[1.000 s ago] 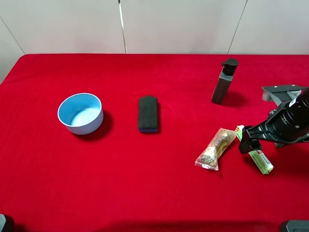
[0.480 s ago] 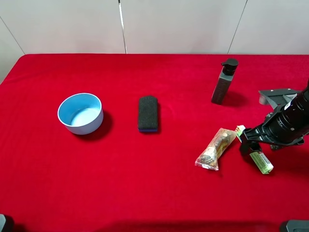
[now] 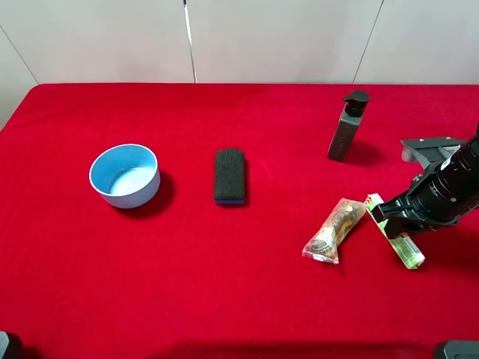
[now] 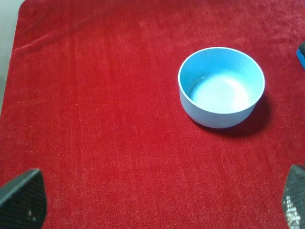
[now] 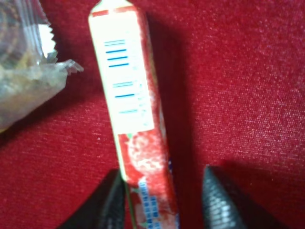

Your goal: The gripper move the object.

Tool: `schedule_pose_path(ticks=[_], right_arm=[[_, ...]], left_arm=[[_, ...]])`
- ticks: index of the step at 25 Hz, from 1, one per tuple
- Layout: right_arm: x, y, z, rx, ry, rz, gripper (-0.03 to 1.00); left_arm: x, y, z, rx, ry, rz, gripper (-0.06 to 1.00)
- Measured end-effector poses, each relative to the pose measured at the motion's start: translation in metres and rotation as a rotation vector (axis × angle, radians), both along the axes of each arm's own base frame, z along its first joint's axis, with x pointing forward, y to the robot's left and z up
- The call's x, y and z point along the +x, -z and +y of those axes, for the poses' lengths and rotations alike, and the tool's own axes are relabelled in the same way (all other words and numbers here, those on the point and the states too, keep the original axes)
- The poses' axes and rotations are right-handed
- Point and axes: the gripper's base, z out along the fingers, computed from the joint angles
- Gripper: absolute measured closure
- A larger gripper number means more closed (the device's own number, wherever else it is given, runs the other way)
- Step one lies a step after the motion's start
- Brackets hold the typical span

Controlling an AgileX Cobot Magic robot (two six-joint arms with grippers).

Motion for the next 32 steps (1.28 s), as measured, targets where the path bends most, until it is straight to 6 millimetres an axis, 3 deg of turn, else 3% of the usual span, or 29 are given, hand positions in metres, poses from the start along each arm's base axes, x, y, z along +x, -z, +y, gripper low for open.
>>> schedule_pose_path(ticks=[7,22,32], right_arm=[[0.0,0.0,0.0,0.0,0.0,0.0,0.84],[0.0,0.0,0.0,0.001,0.005,0.003,0.85],[0.007,-0.027,0.002,0.018,0.056,-0.013,0.85]], left_arm=[[0.0,0.0,0.0,0.0,0.0,0.0,-0.05],[0.0,0.0,0.0,0.0,0.0,0.0,-0.05],[0.0,0.0,0.0,0.0,0.0,0.0,-0.05]])
